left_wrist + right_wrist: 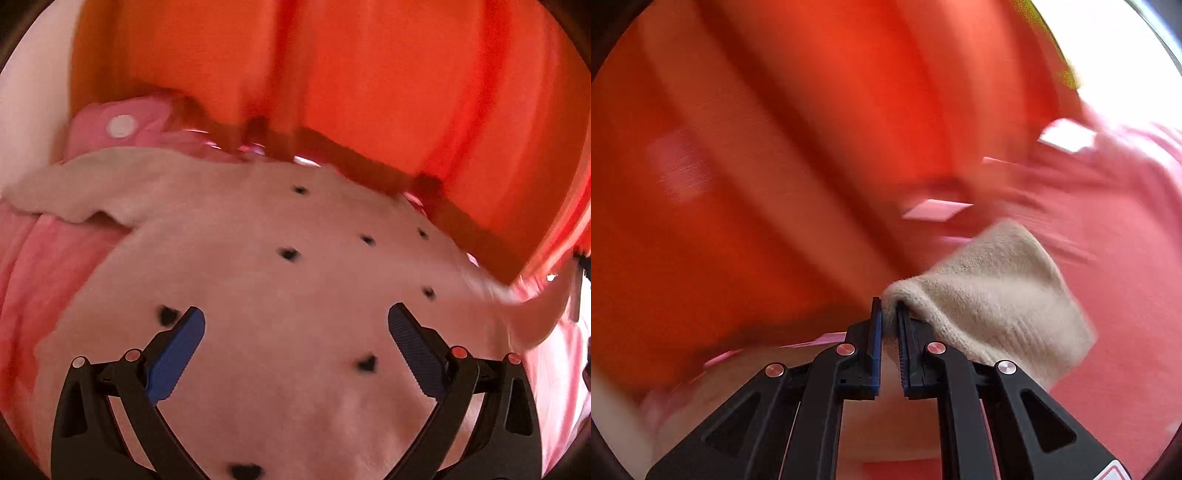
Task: Fold small clothes
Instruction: 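Grasp the sweater sleeve cuff with the right gripper, then fold the sleeve across the sweater body with the right gripper while the left gripper grasps the other sleeve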
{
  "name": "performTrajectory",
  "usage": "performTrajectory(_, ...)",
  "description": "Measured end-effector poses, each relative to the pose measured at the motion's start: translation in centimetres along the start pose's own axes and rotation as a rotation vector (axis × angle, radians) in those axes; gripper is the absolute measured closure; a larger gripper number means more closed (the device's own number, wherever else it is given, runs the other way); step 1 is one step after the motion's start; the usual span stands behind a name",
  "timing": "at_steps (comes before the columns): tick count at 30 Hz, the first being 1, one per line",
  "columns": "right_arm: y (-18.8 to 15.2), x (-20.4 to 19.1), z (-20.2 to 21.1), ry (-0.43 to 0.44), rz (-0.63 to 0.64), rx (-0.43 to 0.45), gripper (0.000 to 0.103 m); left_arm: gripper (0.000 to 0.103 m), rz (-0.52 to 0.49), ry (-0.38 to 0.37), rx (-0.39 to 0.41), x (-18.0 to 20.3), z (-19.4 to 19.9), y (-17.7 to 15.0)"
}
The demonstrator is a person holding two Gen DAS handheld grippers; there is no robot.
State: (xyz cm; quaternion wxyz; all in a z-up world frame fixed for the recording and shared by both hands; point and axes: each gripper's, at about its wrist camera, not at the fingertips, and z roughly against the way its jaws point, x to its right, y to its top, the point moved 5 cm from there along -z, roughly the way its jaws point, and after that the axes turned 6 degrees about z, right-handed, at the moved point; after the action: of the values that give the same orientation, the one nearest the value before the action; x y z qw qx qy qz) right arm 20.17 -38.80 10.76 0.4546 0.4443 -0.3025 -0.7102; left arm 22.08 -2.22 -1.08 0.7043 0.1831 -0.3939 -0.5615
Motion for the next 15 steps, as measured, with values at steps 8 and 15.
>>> performTrajectory(8,-14.7,-21.0,-7.4,0.246,0.264,-0.289,0.092,0.005,0.138,0.044,0.019,-5.8,-0.9,3.6)
performTrajectory(15,-14.0,-10.7,-4.4,0.130,-0.049,-0.262,0.068,0.005,0.233,-0.026,-0.077,-7.6,-4.8,5.1)
